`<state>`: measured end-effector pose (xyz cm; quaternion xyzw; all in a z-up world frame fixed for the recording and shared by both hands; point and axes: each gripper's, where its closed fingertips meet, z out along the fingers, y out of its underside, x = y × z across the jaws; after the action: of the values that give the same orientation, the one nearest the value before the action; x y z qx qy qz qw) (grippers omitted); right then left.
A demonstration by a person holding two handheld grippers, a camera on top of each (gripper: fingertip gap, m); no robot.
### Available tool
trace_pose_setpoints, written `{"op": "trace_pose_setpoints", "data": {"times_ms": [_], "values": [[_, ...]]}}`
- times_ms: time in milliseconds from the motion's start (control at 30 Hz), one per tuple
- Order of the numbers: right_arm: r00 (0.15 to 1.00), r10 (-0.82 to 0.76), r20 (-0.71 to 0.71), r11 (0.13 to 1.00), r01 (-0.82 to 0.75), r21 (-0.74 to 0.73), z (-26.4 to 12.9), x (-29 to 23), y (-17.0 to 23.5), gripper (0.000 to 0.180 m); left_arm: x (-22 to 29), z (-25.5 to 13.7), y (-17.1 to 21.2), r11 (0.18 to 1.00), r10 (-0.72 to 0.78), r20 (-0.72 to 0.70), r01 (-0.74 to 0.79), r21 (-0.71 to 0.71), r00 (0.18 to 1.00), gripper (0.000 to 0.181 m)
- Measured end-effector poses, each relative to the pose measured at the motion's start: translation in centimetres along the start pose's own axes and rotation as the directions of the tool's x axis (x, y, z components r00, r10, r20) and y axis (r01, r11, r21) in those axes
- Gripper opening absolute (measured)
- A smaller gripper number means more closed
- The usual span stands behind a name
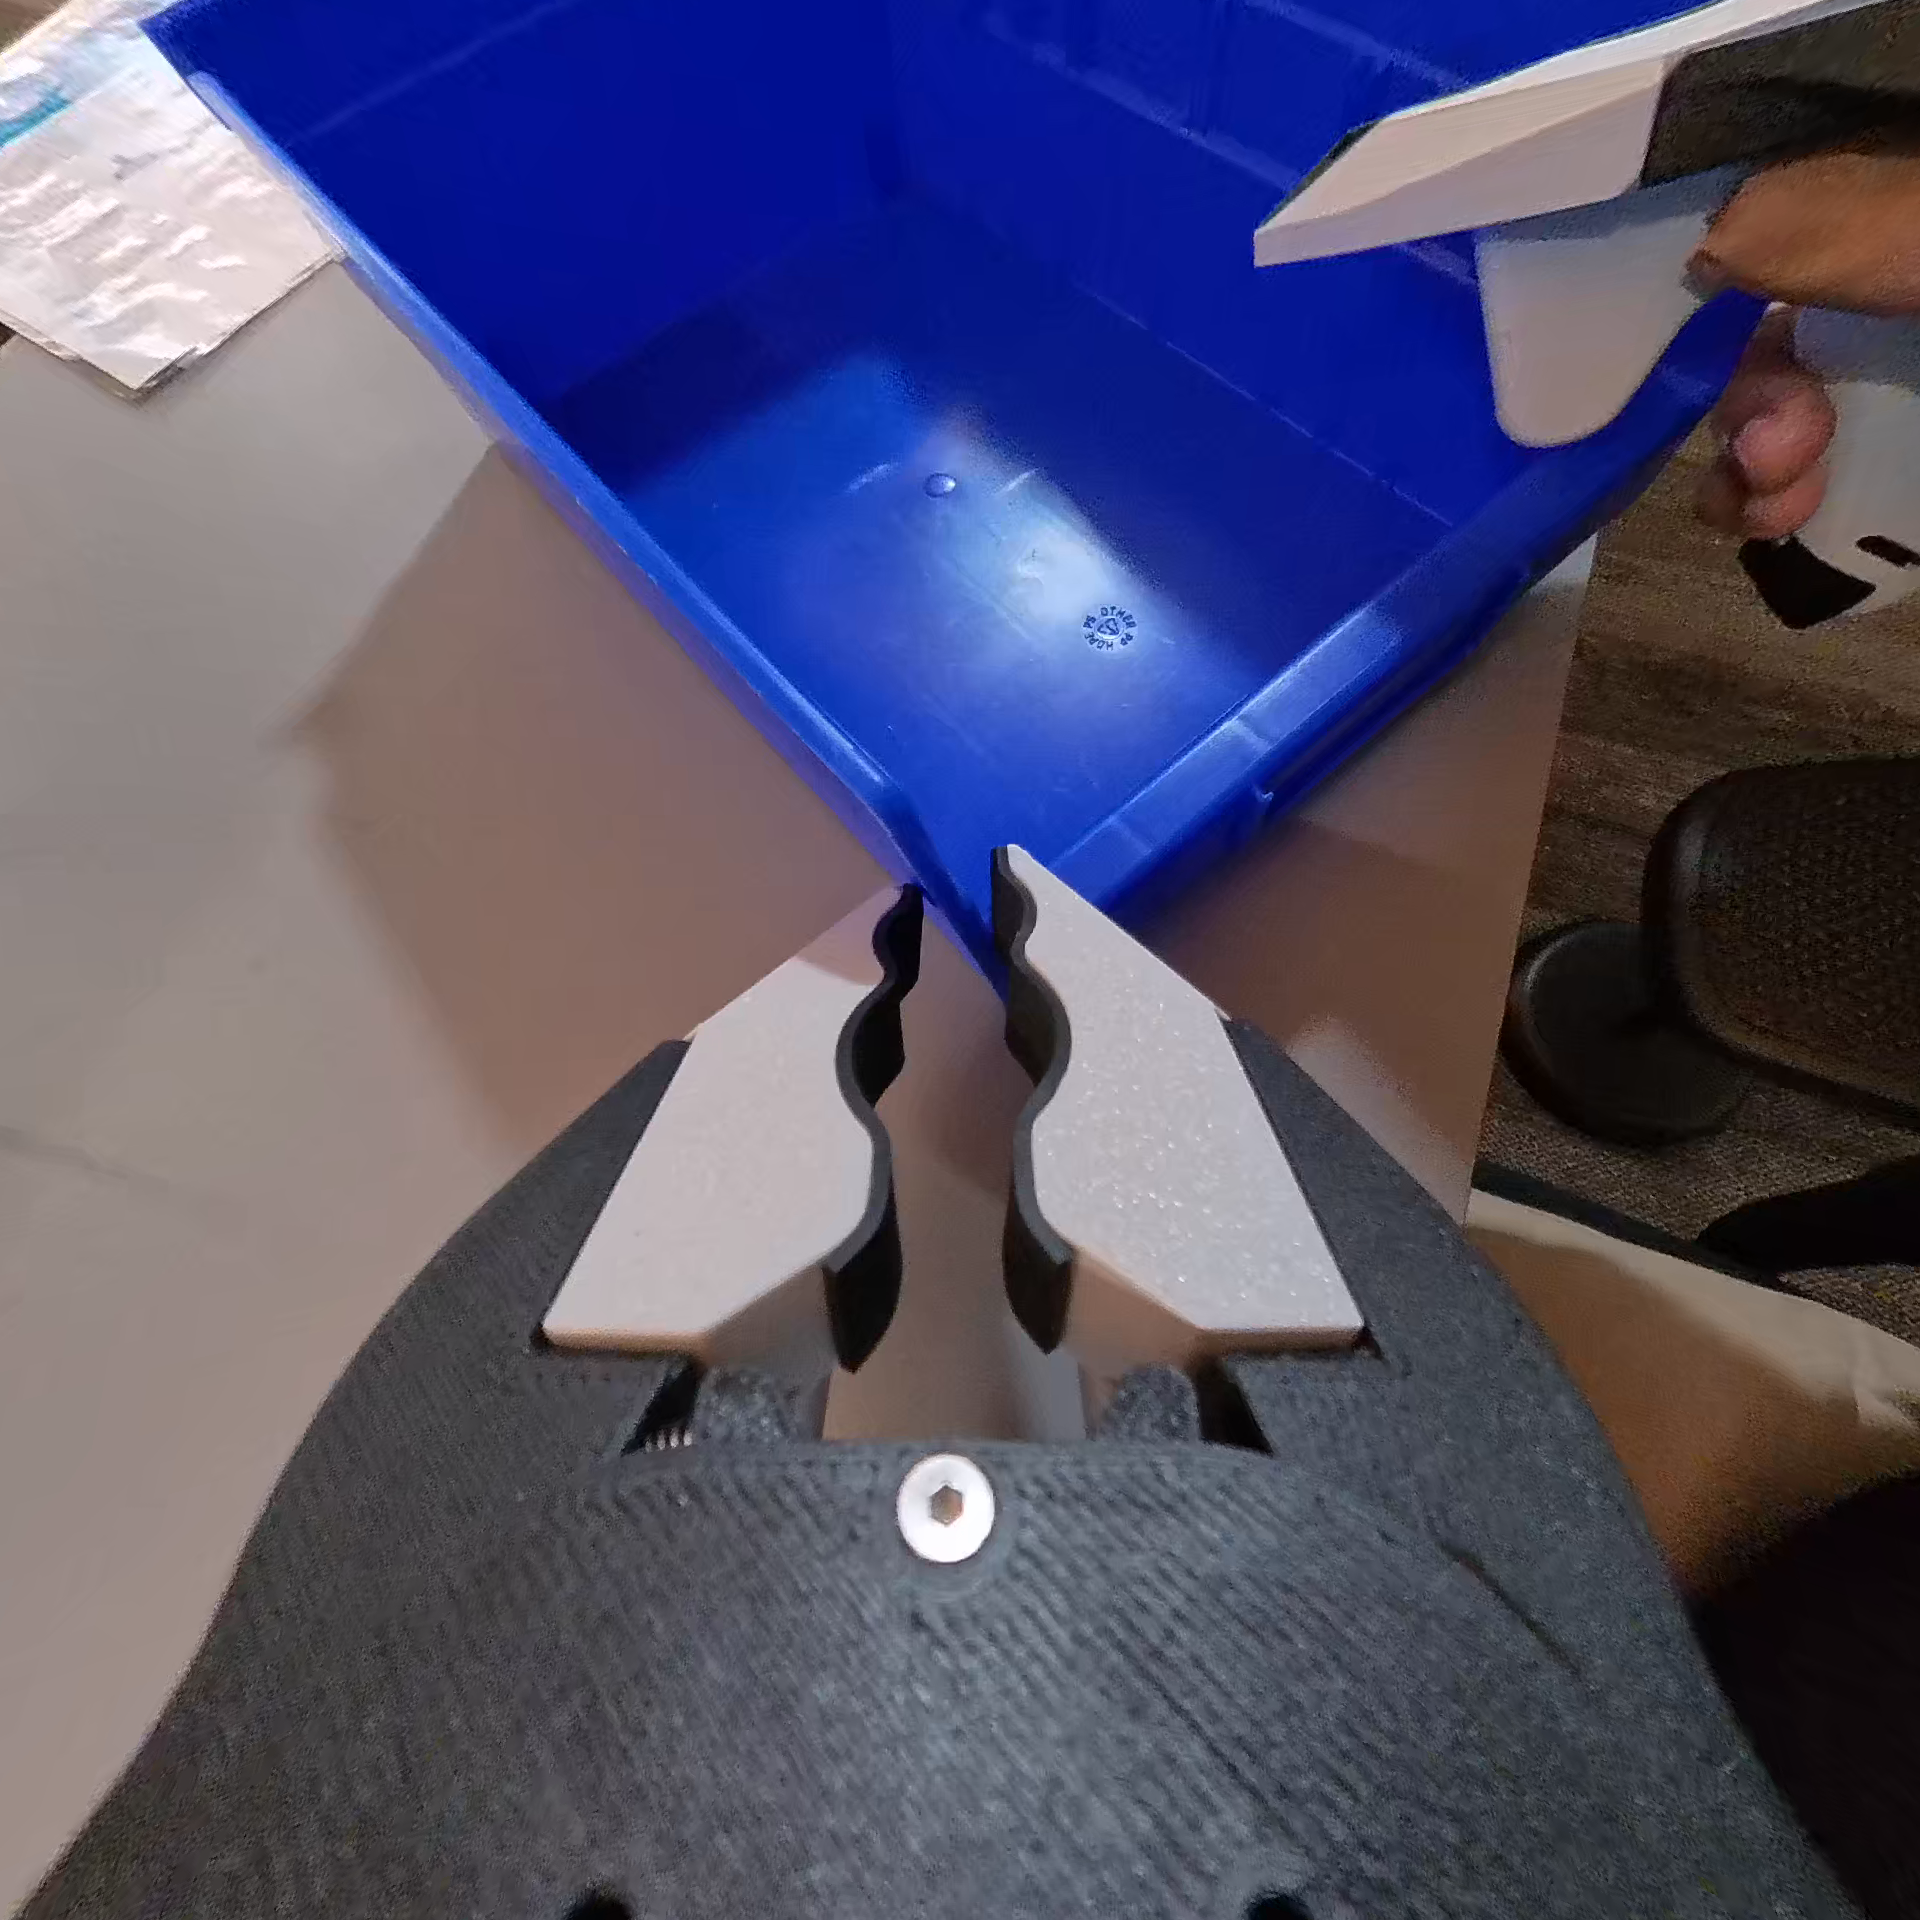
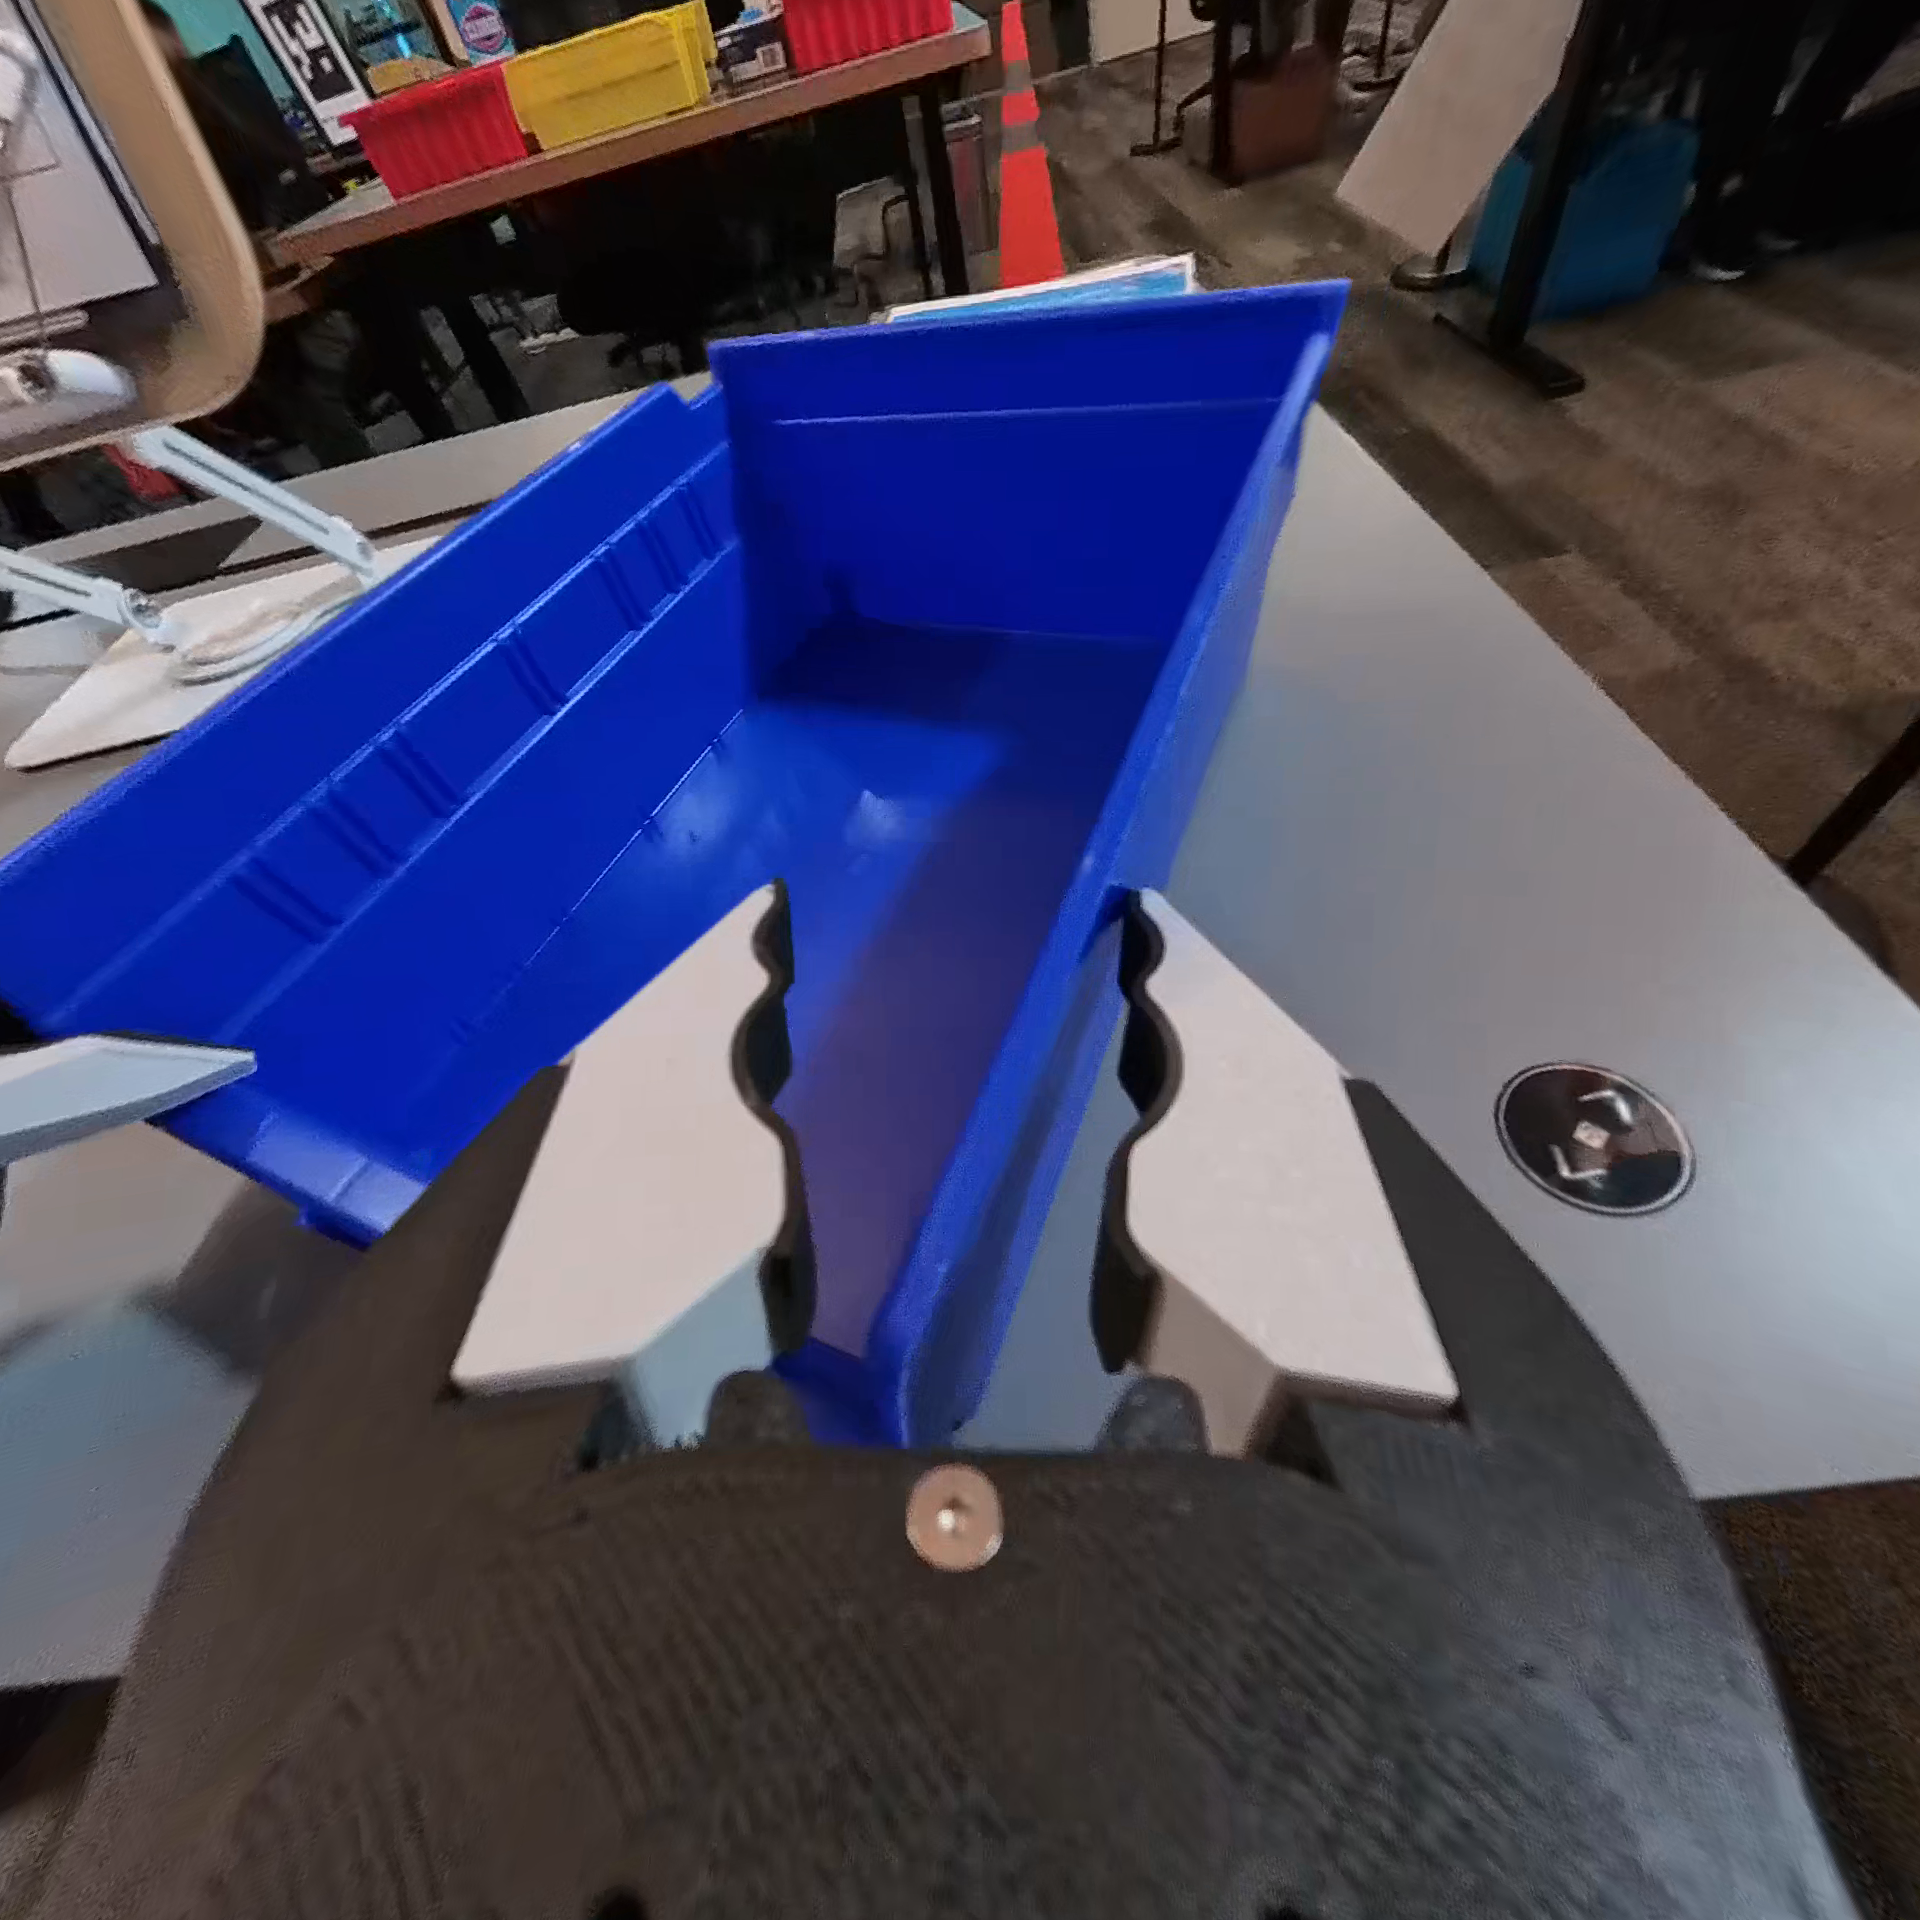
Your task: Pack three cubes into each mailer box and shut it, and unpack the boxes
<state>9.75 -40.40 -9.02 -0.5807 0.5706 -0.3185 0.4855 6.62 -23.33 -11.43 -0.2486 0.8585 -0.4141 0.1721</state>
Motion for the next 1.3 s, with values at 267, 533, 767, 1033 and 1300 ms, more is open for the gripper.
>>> {"op": "trace_pose_setpoints", "data": {"times_ms": [267, 533, 767, 1033, 1300], "values": [[0.986, -0.129, -0.107, 0.991, 0.127, -0.031, 1.7, 2.3, -0.5, 0.019, 0.0, -0.2, -0.5, 1.0, -0.012, 0.051, 0.011, 0.011, 0.999, 0.022], [0.976, -0.174, -0.131, 0.984, 0.167, -0.064, 5.3, 5.1, -2.1, 0.006, -3.2, -5.7, 0.5, 0.996, 0.086, 0.185, -0.089, 0.007, 0.979, 0.045], [0.983, -0.175, -0.053, 0.983, 0.172, -0.067, 7.7, 7.5, -3.4, 0.005, -7.4, -12.2, 4.6, 1.0, 0.027, 0.318, -0.031, 0.005, 0.948, 0.044], [0.979, -0.205, 0.019, 0.975, 0.206, -0.082, 7.6, 7.8, -3.4, 0.005, -9.8, -15.0, 9.0, 0.961, -0.277, 0.282, 0.26, 0.096, 0.919, 0.043], [0.976, -0.206, 0.069, 0.974, 0.211, -0.081, 7.9, 8.2, -3.6, 0.005, -9.2, -13.8, 10.7, 0.954, -0.3, 0.267, 0.292, 0.071, 0.916, 0.042]]}}
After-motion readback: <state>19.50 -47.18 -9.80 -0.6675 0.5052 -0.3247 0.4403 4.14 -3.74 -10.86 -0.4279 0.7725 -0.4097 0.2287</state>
